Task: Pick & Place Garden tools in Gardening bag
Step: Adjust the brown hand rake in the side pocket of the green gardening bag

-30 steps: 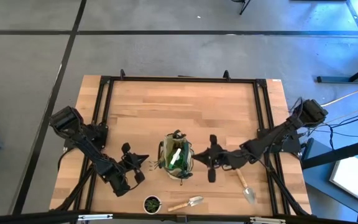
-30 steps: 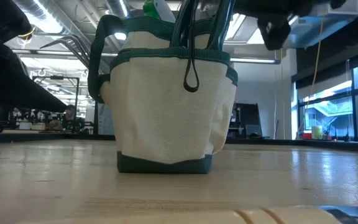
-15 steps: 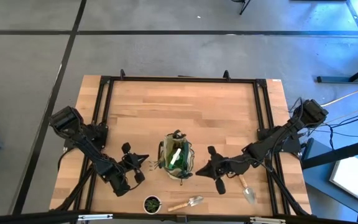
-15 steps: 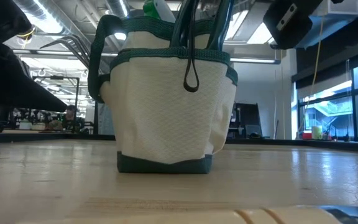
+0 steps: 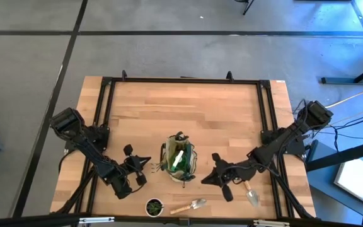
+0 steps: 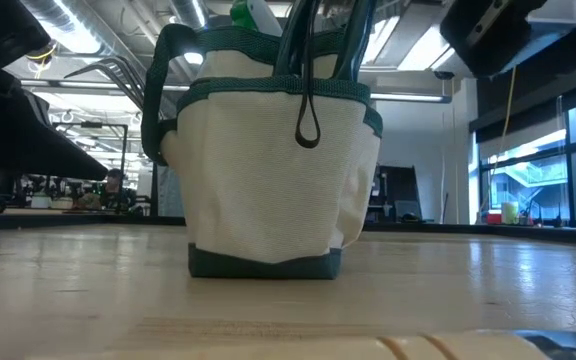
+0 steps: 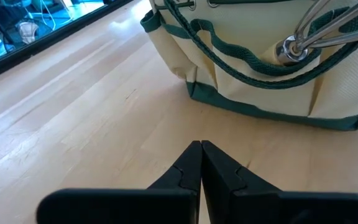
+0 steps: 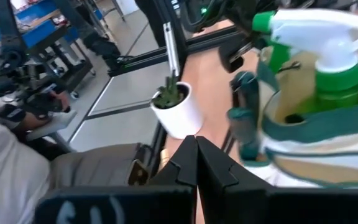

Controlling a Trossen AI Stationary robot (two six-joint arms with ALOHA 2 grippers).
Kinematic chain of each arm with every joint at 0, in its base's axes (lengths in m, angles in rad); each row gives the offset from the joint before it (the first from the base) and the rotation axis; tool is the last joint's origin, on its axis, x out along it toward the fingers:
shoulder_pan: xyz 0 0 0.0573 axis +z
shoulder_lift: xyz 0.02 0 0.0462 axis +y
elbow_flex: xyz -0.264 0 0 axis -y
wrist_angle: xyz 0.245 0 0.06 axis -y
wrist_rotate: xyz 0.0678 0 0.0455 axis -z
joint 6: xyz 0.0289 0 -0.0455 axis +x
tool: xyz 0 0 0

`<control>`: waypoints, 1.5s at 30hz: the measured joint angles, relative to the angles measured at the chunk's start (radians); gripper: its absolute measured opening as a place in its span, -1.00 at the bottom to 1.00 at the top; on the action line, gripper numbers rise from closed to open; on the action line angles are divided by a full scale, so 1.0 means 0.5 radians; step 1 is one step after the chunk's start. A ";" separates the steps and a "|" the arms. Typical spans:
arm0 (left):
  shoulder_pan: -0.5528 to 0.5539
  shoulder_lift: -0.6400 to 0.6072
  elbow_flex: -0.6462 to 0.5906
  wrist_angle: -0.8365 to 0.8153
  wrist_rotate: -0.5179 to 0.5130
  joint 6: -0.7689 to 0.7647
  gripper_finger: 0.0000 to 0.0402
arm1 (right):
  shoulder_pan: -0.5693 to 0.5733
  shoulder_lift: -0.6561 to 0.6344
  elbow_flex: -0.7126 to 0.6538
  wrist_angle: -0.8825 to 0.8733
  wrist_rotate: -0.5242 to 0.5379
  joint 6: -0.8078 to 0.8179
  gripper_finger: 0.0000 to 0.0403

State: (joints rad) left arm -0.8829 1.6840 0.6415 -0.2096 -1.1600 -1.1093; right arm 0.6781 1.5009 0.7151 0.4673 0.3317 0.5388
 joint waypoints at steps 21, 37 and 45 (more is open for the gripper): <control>0.002 0.000 0.001 0.047 -0.012 -0.005 -0.99 | 0.152 0.062 0.000 0.226 0.006 0.098 -0.32; 0.002 0.000 0.002 0.158 0.072 0.294 -0.96 | 0.152 0.265 0.000 0.235 -0.060 0.184 -0.23; -0.003 -0.001 0.002 0.273 0.004 0.312 -0.99 | 0.136 0.283 0.000 0.228 -0.059 0.186 -0.23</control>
State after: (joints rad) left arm -0.8844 1.6836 0.6426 -0.0729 -1.1579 -0.9535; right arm 0.7464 1.6423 0.7151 0.5812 0.3023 0.6319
